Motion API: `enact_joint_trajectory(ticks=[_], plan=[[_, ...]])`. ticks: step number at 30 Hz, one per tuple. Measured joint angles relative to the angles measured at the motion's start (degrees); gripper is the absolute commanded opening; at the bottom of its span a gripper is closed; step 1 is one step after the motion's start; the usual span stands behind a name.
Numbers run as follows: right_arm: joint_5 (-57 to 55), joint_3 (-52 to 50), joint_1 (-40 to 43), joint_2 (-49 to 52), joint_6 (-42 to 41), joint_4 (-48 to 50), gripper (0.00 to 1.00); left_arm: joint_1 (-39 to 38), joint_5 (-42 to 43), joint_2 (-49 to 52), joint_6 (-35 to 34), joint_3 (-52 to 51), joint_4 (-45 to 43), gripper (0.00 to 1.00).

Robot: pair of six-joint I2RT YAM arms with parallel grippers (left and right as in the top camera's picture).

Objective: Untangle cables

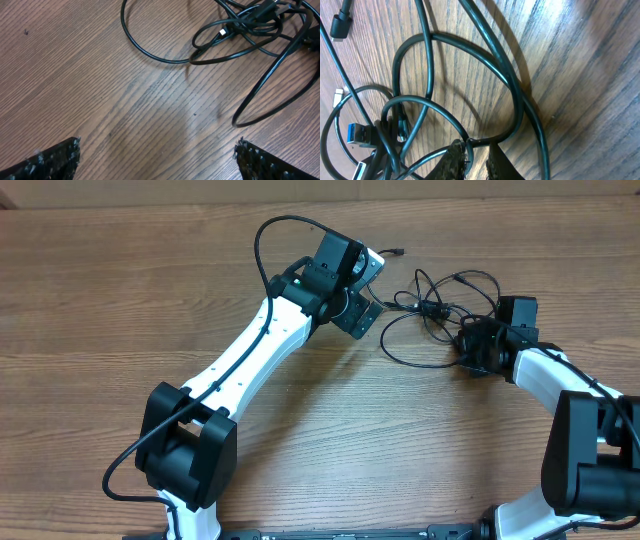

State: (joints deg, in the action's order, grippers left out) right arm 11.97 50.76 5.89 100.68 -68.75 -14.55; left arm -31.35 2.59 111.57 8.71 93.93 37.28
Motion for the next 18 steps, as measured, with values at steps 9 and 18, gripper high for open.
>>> enact_joint_trajectory(ticks=[9,18], plan=[[0.2,0.0,-0.1,1.2,0.0,0.1,0.15,0.0,0.0,0.0,0.0,0.0,0.0,0.99],[0.2,0.1,-0.4,2.3,0.0,1.6,0.04,0.0,0.0,0.0,0.0,0.0,0.0,1.0]])
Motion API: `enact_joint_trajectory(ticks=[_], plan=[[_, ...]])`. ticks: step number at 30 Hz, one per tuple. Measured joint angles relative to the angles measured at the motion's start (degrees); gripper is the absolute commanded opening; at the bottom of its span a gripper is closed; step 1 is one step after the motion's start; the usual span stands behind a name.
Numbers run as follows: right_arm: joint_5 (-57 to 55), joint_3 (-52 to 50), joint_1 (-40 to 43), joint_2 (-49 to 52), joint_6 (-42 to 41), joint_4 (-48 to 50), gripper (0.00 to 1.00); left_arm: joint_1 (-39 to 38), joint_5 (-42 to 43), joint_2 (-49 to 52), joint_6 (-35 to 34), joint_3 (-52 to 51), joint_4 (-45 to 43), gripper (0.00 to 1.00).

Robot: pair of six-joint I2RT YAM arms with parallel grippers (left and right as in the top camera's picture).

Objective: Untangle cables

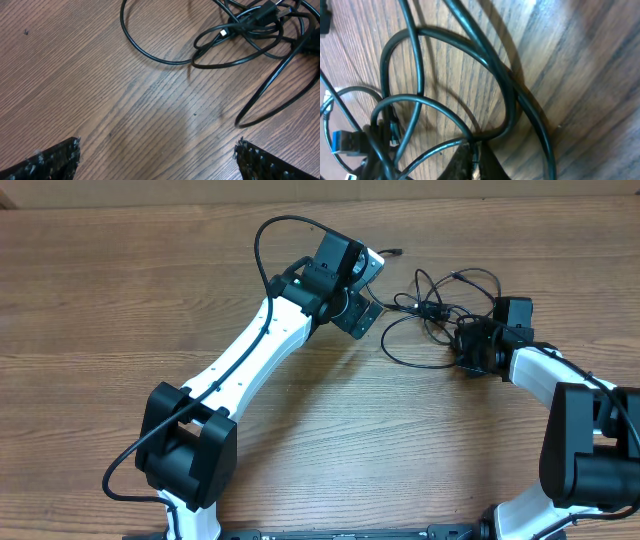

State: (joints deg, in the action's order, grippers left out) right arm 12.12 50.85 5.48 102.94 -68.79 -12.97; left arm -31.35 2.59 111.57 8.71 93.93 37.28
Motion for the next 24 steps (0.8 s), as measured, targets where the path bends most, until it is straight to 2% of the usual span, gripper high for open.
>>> enact_joint_trajectory(ticks=[18,24], plan=[[1.0,0.0,0.0,0.0,0.3,1.2,0.04,0.0,0.0,0.0,0.0,0.0,0.0,1.0],[1.4,4.1,0.0,0.5,3.6,-3.9,0.04,0.0,0.0,0.0,0.0,0.0,0.0,1.0]])
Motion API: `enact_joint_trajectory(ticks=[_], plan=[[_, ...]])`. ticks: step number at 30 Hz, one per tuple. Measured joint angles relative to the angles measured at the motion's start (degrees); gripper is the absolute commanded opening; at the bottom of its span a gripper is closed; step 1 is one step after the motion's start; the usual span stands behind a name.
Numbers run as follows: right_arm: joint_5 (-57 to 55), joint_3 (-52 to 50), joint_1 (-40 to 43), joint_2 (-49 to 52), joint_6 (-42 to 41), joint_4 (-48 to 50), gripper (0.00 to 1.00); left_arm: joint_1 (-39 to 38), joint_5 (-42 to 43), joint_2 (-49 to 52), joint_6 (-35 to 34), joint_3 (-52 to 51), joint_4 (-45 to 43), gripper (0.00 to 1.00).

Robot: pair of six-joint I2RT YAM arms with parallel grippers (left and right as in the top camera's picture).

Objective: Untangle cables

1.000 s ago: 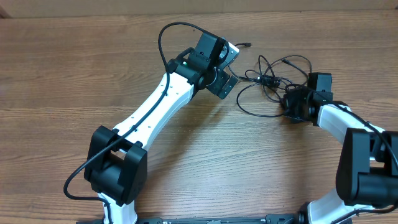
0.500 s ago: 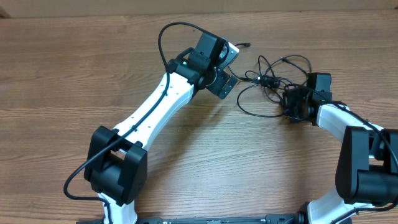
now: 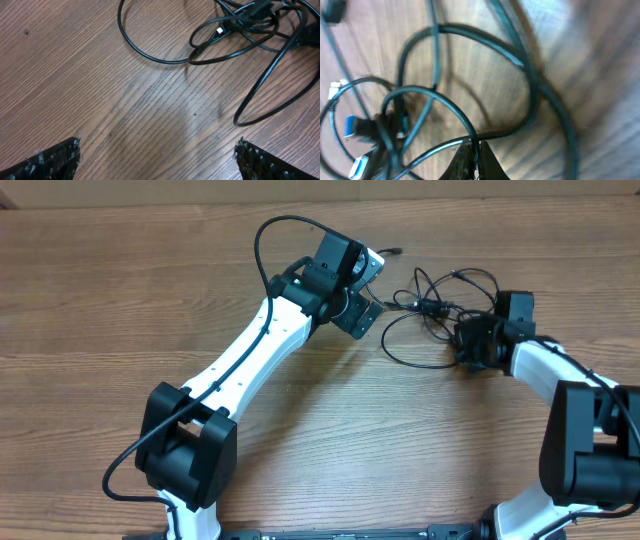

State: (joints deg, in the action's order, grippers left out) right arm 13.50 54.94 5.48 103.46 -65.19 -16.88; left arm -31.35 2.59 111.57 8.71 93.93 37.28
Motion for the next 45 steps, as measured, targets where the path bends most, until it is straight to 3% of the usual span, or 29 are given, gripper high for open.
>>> enact_joint_trajectory(ticks=[20,34,41,45], plan=[[0.0,19.2,0.0,-0.1,12.9,-14.9,0.04,0.0,0.0,0.0,0.0,0.0,0.0,1.0],[-2.3,20.2,0.0,-2.0,17.5,-19.6,0.04,0.0,0.0,0.0,0.0,0.0,0.0,1.0],[-3.0,20.2,0.0,-2.0,31.4,-21.2,0.38,0.0,0.0,0.0,0.0,0.0,0.0,1.0],[-5.4,20.3,0.0,-2.0,40.7,-23.3,0.7,0.0,0.0,0.0,0.0,0.0,0.0,1.0]])
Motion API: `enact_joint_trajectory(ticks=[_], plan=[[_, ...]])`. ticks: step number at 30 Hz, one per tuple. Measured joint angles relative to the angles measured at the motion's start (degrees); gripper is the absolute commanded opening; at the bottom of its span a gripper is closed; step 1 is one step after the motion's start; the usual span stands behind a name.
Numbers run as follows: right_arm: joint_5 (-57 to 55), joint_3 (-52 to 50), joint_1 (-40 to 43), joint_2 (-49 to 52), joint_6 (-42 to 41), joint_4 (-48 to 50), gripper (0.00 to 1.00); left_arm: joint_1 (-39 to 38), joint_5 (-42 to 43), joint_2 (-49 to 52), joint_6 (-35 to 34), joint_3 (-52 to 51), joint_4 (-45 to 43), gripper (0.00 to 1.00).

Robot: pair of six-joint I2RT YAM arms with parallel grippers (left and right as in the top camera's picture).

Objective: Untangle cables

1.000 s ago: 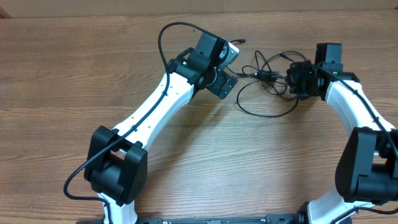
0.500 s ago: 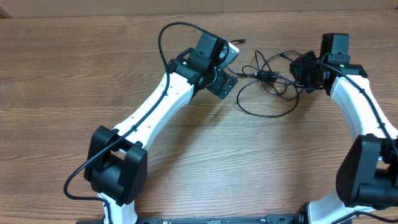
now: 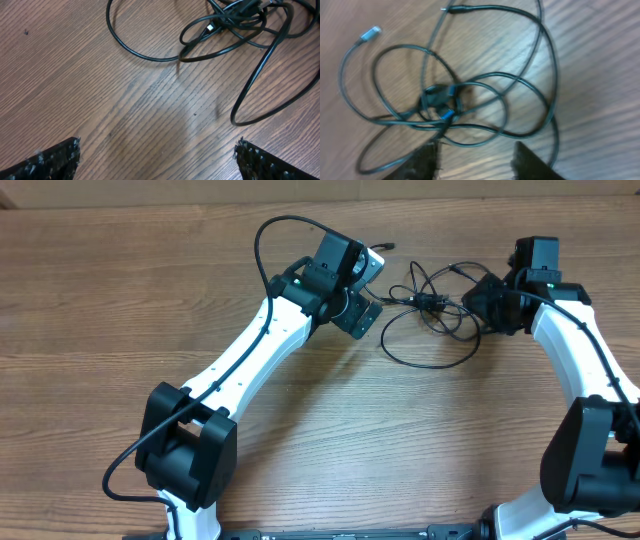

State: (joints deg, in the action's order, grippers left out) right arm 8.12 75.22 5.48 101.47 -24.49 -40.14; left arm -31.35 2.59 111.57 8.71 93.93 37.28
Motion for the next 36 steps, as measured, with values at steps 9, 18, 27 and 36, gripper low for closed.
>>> enact_joint_trajectory(ticks=[9,18,27,36], plan=[[-2.6,0.2,0.0,0.1,11.7,-1.1,0.9,0.0,0.0,0.0,0.0,0.0,0.0,1.0],[-2.8,0.2,0.0,5.0,13.4,-1.4,0.78,0.0,0.0,0.0,0.0,0.0,0.0,1.0],[-1.1,0.2,0.0,5.3,12.6,0.2,0.52,0.0,0.0,0.0,0.0,0.0,0.0,1.0],[-0.4,0.2,-1.0,5.4,12.6,0.0,0.42,0.0,0.0,0.0,0.0,0.0,0.0,1.0]])
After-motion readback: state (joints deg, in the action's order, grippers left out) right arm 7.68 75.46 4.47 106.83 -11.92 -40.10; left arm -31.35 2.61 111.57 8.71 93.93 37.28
